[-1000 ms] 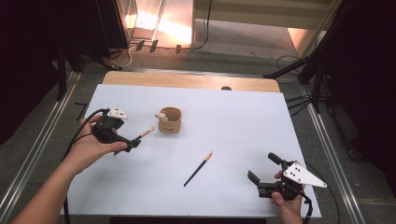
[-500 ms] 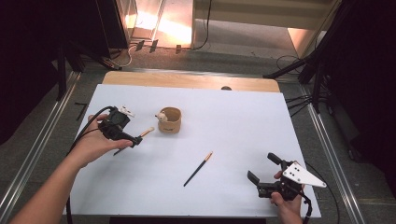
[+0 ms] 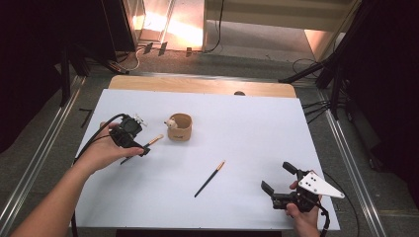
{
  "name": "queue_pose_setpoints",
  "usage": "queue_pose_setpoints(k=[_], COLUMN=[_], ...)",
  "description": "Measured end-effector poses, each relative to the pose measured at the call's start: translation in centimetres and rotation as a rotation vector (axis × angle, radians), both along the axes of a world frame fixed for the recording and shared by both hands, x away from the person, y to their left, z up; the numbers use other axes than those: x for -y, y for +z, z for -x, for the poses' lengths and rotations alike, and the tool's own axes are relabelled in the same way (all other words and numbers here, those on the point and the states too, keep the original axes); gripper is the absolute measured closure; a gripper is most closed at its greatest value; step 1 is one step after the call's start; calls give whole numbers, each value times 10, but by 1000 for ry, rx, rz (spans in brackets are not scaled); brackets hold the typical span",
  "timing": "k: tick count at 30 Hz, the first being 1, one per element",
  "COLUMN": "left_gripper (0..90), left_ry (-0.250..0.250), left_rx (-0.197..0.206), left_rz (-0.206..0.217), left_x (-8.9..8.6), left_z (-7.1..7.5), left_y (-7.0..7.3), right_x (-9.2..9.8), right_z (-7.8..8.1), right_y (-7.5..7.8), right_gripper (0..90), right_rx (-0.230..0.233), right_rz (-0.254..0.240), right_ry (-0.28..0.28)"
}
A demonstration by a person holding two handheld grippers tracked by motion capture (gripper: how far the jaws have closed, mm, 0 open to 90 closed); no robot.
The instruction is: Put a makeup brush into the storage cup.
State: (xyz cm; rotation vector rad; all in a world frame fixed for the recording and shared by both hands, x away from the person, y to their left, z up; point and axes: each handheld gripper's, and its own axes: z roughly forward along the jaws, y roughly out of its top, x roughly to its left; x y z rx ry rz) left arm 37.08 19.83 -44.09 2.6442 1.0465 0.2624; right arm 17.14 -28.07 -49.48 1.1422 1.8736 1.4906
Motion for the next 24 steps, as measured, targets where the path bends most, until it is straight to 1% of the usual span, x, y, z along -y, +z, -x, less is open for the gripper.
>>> queue_pose_setpoints(k=[2, 6, 9, 11, 13, 15, 18, 20, 22, 23, 24], left_gripper=[280, 322, 375, 409, 441, 474, 489, 514, 529, 543, 552], left_ry=[1, 3, 8, 13, 21, 21, 11, -5, -13, -13, -15], left_rx=[-11, -26, -46, -54, -61, -79, -85, -85, -82, -83, -89], left_rz=[-9, -43, -52, -65, -70, -62, -69, -84, -84, -91, -91], left_x=[1, 2, 3, 5, 6, 6, 9, 10, 11, 12, 13], left_z=[-2, -8, -11, -13, -15, -17, -18, -19, -20, -20, -21], left_y=[0, -2, -2, -3, -4, -5, -7, -9, -10, -11, -11], right_x=[0, 0, 0, 0, 0, 0, 0, 0, 0, 0, 0], right_z=[0, 0, 0, 0, 0, 0, 0, -1, -1, -1, -1], right_y=[0, 0, 0, 0, 0, 0, -1, -1, -1, -1, -1], right_gripper=[0, 0, 0, 0, 0, 0, 0, 0, 0, 0, 0], right_rx=[0, 0, 0, 1, 0, 0, 1, 2, 2, 3, 2], right_rz=[0, 1, 2, 4, 2, 3, 4, 5, 6, 6, 6], right_ry=[0, 0, 0, 0, -1, -1, 2, 1, 1, 2, 2])
